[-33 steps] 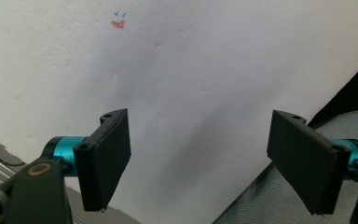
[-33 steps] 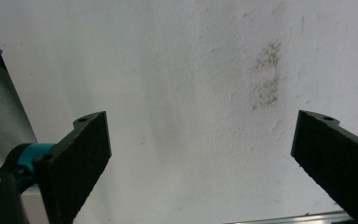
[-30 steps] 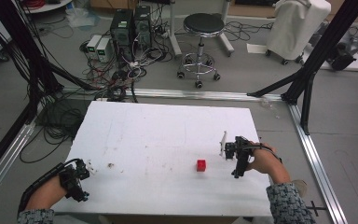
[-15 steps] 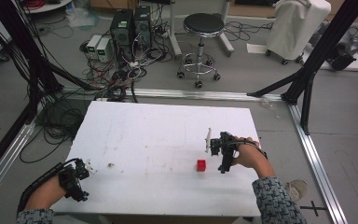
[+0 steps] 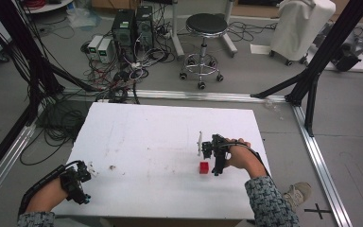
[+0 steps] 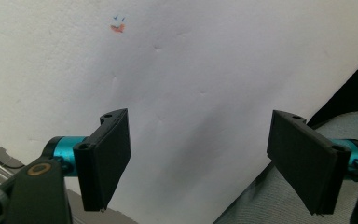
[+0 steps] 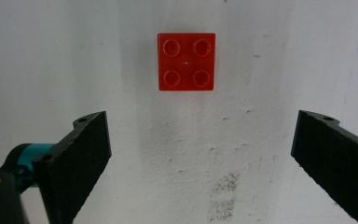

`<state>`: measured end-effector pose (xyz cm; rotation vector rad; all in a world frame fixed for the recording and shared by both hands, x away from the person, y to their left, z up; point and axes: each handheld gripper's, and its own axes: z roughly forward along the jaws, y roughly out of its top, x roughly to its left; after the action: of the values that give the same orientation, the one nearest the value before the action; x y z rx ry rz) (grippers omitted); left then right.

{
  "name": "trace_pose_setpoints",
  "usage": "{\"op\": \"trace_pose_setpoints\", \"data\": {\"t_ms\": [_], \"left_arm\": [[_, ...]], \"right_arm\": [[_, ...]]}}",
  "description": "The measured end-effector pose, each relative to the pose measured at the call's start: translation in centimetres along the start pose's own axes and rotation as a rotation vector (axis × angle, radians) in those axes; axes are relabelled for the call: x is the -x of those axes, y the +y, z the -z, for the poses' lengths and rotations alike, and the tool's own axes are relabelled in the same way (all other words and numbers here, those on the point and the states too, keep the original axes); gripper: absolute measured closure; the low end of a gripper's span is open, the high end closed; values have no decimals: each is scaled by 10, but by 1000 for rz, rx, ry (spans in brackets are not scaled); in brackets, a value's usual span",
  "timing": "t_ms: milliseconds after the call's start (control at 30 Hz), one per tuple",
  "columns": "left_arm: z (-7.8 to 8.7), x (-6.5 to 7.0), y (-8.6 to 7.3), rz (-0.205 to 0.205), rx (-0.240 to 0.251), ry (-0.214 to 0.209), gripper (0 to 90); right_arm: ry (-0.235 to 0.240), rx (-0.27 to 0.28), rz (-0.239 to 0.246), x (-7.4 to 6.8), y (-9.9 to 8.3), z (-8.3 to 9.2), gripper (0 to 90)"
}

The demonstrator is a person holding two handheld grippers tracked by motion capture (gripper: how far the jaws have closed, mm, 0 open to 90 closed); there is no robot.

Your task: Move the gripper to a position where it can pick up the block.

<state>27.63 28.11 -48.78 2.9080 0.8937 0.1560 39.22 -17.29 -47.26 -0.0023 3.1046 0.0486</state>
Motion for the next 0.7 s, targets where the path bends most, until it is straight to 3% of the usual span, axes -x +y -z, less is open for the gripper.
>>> {"op": "trace_pose_setpoints", "data": {"t_ms": [333, 467, 567, 700], "left_arm": [[0, 1, 1, -3, 0, -2, 218], [0, 1, 1, -5, 1, -1, 218], [0, 1, 1, -5, 1, -4, 218], [0, 1, 1, -5, 0, -3, 218]], "right_arm": [[20, -14, -6, 0, 13, -14, 40], [27, -11, 1, 0, 18, -20, 40], [28, -2, 40, 1, 22, -26, 40], [34, -18, 28, 1, 25, -31, 40]]}}
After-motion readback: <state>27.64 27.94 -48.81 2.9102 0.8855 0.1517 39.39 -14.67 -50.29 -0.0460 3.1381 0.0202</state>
